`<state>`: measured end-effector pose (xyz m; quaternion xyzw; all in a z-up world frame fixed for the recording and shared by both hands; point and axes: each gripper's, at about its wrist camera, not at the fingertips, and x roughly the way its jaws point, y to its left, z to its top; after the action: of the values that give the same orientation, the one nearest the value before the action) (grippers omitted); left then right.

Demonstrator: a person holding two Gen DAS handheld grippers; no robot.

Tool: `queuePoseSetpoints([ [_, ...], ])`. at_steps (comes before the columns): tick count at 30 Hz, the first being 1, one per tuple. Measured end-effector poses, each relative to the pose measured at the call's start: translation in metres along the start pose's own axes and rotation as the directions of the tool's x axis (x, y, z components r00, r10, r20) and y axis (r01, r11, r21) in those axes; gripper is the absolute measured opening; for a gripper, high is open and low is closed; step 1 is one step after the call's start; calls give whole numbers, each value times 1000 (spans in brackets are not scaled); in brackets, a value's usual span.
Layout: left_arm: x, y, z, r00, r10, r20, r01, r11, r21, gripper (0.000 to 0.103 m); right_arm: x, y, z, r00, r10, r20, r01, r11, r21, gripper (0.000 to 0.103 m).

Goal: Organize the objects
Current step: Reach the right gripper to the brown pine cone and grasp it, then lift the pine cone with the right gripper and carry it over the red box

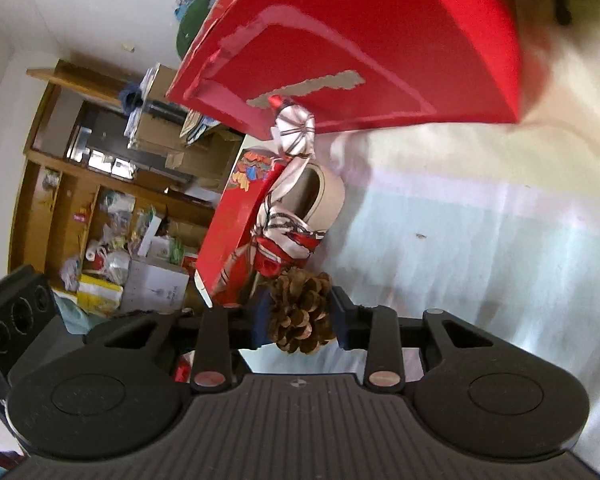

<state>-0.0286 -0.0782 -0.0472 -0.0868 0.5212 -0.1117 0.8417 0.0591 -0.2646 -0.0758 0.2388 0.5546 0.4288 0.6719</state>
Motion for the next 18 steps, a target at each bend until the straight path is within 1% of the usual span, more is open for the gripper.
queuePoseSetpoints([
  [2,0,-3,2,1000,-16,-4,16,1000,11,59,-7,-5,-2,1000,-5,-1,5,1000,12,35],
  [4,4,-10,2,1000,1,-15,0,999,40,57,-13,-10,-5,1000,-4,-1,4,1000,26,35],
  [7,11,-17,1,1000,12,-29,-10,997,75,57,-21,-9,-8,1000,-15,7,15,1000,22,33],
  [8,13,-18,1,999,13,-33,-10,997,81,57,-24,-9,-10,1000,-22,15,22,1000,17,28],
  [9,14,-19,2,999,15,-34,-12,997,82,56,-26,-8,-11,1000,-24,20,23,1000,15,26],
  [14,19,-23,9,1000,-5,-31,8,996,94,56,-37,-10,-13,998,-37,50,35,999,41,26],
  [18,22,-31,18,1000,-4,-25,7,992,126,51,-47,-14,-13,995,-47,85,41,997,73,26],
])
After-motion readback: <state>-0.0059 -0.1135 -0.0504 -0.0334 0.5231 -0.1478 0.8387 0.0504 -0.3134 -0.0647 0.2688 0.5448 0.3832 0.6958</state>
